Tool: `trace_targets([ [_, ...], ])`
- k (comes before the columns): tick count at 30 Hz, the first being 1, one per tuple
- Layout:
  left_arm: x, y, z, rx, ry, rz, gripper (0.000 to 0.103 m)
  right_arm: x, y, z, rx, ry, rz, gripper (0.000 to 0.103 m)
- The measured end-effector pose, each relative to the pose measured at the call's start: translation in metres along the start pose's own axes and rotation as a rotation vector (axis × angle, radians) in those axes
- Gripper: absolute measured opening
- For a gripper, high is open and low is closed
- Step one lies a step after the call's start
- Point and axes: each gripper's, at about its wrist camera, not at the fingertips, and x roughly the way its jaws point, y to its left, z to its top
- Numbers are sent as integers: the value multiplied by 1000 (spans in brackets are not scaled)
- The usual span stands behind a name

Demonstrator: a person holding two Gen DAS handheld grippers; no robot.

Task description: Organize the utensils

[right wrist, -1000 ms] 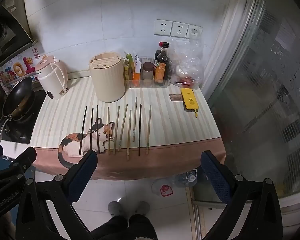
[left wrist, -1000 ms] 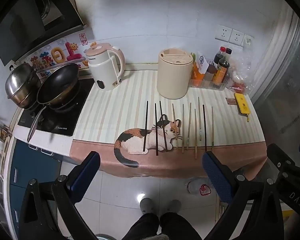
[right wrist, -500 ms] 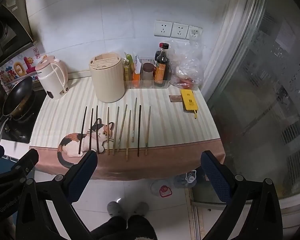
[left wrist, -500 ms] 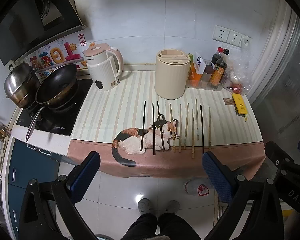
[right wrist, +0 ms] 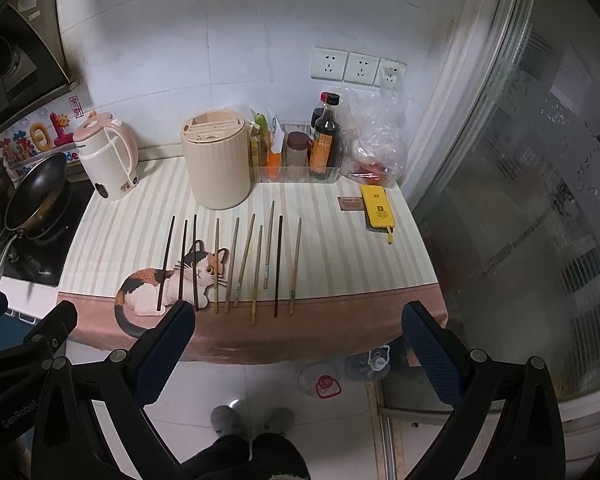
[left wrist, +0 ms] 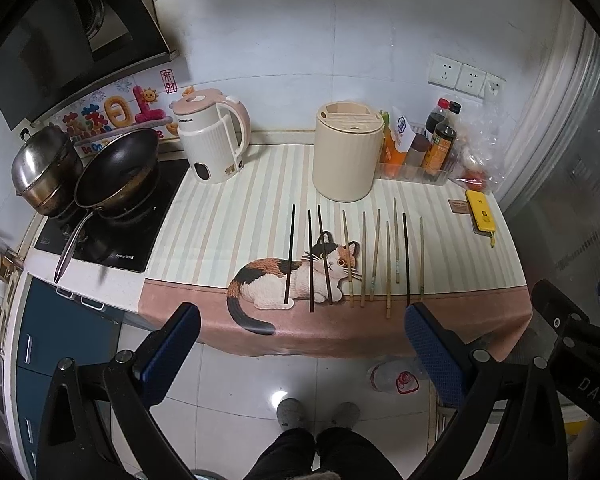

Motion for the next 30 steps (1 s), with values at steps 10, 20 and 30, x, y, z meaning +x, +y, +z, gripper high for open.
trace_targets([
  [10, -1, 7, -1, -5, -1, -4, 103, -1, 2, 0, -4, 4, -1, 103],
  [20, -1, 7, -1, -7, -2, -6, 103, -2, 2, 1, -3, -2, -4, 103],
  [30, -4, 3, 2, -5, -12, -15, 103, -5, -2, 2, -2, -8, -9, 103],
])
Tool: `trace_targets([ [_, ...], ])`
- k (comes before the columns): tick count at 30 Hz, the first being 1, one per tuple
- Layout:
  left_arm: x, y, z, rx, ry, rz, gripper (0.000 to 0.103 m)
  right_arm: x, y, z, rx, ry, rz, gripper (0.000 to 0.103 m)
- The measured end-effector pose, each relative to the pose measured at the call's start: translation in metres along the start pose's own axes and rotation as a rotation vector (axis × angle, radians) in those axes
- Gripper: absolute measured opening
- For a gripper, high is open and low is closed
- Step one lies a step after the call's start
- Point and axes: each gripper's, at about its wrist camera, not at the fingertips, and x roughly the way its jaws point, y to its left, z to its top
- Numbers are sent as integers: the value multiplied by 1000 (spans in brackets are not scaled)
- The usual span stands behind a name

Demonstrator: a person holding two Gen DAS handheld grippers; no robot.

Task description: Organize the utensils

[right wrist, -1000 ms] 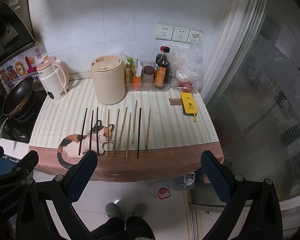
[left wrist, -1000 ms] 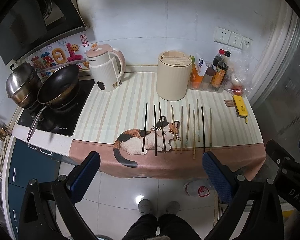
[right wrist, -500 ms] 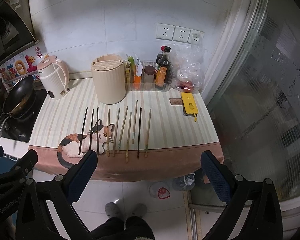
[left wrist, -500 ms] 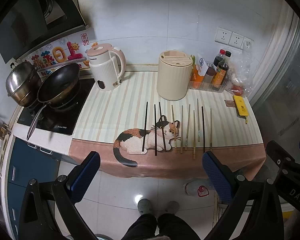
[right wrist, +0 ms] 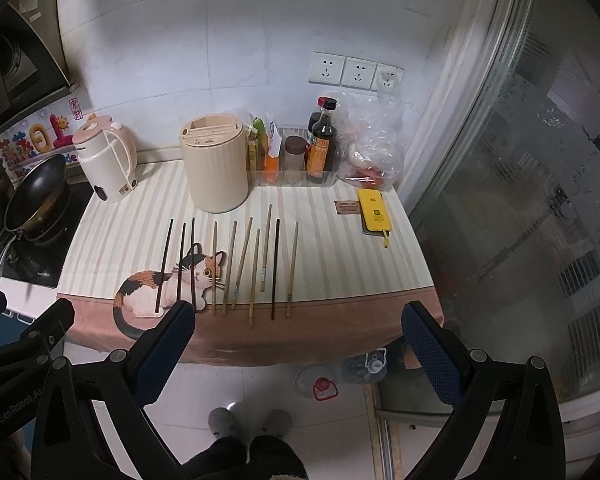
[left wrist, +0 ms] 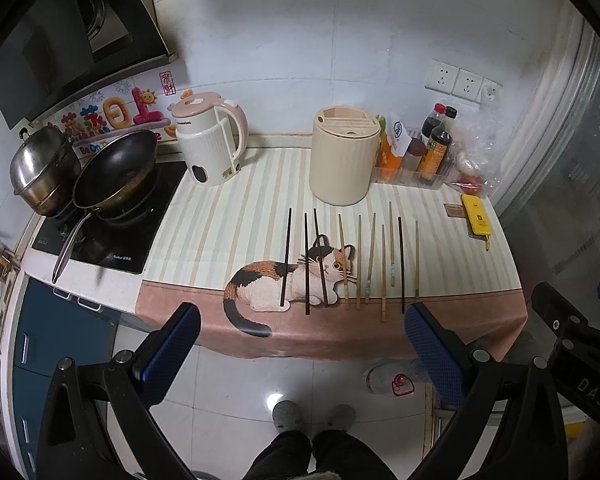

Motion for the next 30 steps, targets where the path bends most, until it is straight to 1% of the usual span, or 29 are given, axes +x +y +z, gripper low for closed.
trace_targets([
  [17, -3, -6, 0, 5, -3, -7, 103, -1, -9, 0, 19, 5, -5, 103],
  [23, 1, 0, 5, 9, 2, -29, 103, -1, -9, -1, 25, 4, -4, 103],
  [26, 8, 5, 10, 20, -22, -21, 103, 2, -7, 0, 46, 4, -7, 103],
  [28, 16, 9, 15, 36, -68, 1, 103, 5, -5, 2, 65, 3, -12, 103],
  [30, 27, 15, 23, 49, -126, 29, 103, 12, -5, 5, 102, -19, -2, 103],
])
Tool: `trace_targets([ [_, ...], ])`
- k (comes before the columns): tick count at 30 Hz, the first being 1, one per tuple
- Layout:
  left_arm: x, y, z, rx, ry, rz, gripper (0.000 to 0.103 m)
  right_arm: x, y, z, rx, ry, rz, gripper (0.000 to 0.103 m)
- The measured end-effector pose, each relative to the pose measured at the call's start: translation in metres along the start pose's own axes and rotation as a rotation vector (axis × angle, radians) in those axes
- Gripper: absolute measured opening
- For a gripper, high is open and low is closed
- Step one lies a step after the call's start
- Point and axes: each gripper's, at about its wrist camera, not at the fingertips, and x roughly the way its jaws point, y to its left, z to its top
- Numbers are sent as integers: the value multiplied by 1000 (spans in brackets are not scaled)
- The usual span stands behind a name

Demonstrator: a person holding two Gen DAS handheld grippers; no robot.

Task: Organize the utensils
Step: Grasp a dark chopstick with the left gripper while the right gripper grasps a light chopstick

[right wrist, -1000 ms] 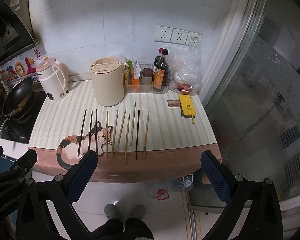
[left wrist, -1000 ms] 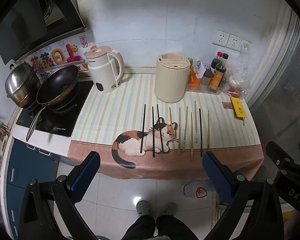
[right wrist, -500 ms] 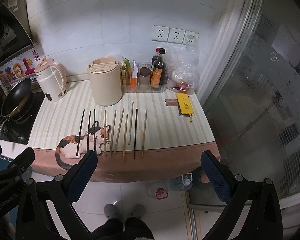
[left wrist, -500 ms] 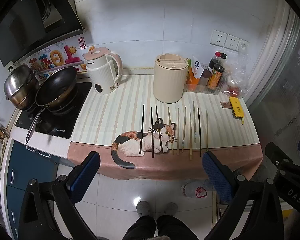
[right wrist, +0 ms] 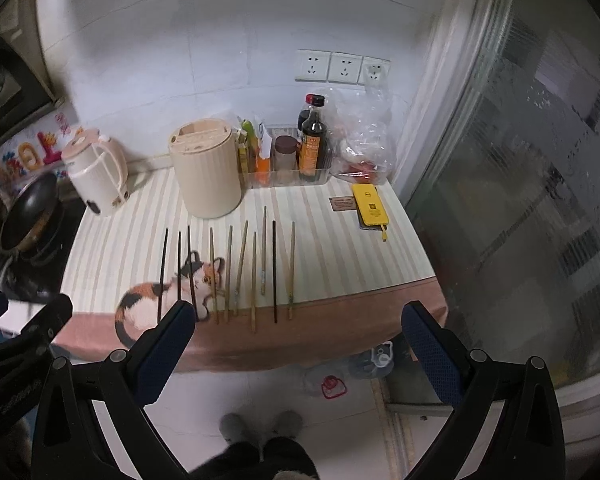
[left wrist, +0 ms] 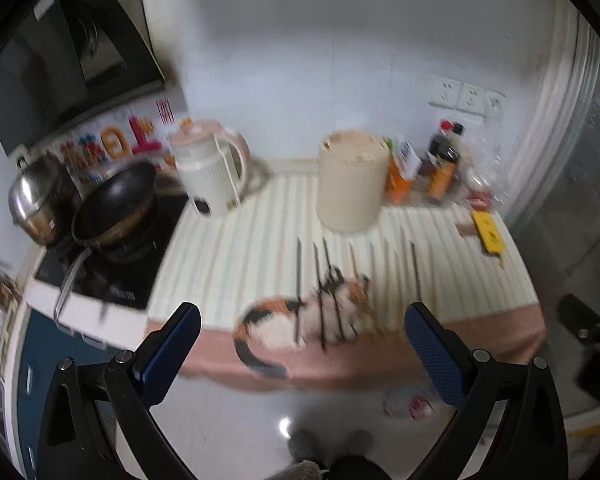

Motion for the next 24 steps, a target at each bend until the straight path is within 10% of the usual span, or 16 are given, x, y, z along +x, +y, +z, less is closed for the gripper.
trace_targets([
  [13, 152, 26, 6, 20, 37, 130, 103, 156, 5, 8, 81, 77, -115, 94],
  [24, 304, 18, -20, -19, 401, 160, 100, 331, -6, 6, 66, 363, 30, 48],
])
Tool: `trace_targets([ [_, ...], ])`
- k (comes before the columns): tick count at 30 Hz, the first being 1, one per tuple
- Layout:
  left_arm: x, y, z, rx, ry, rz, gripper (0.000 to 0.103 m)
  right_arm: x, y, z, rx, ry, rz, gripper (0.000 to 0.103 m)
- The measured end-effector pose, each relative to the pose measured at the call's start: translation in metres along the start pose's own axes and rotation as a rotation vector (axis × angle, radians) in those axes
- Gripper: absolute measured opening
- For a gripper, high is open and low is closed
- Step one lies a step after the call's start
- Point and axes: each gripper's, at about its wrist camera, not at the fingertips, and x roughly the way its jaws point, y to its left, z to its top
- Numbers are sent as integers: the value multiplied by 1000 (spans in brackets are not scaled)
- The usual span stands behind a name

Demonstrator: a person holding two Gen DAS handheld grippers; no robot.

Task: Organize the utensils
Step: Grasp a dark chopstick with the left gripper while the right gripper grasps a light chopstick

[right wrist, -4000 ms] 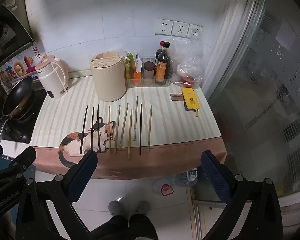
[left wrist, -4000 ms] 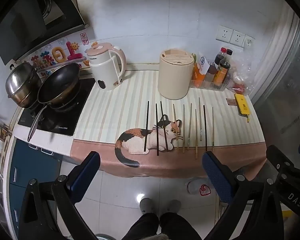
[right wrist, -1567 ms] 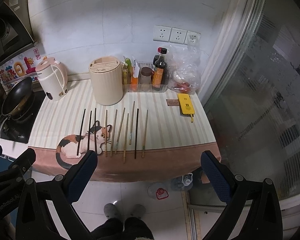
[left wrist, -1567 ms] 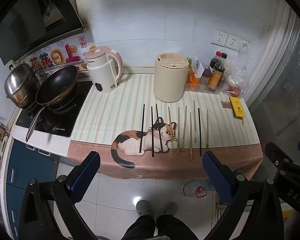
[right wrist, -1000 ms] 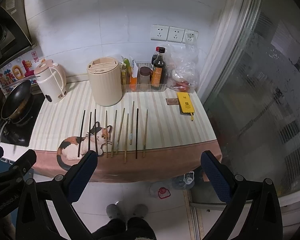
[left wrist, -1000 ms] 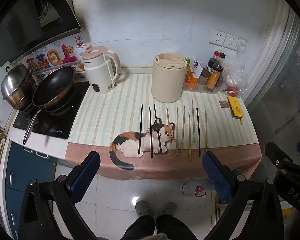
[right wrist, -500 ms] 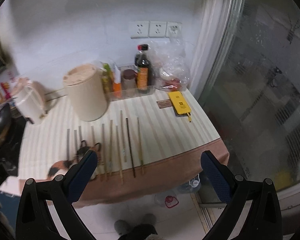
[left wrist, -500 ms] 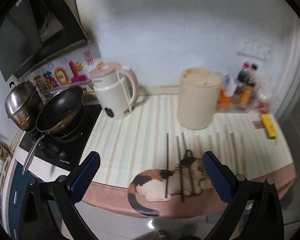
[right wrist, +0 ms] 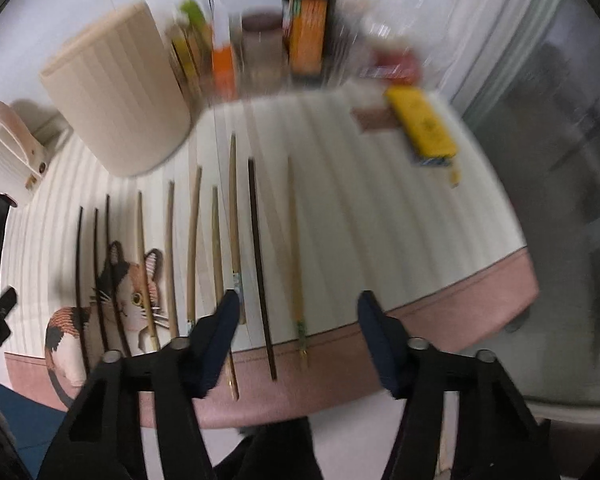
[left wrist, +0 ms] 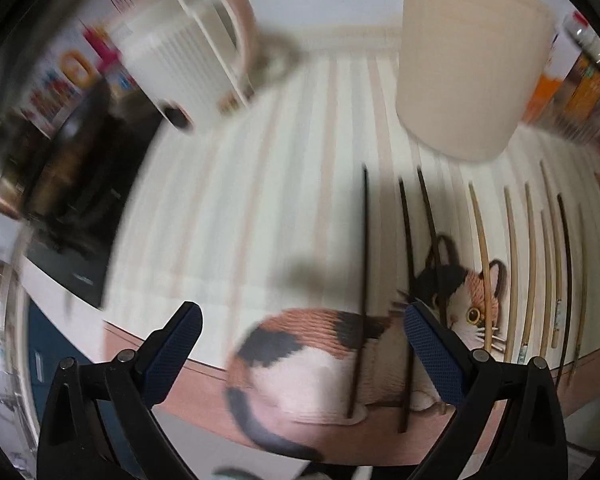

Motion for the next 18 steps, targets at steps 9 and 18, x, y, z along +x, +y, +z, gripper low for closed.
trace_targets([
  [9, 71, -29, 19, -8, 195, -23, 71, 83, -29, 47, -1, 197, 42, 35],
  [18, 77, -37, 29, -37, 199, -11, 42, 126, -17, 75, -65, 304, 45, 35],
])
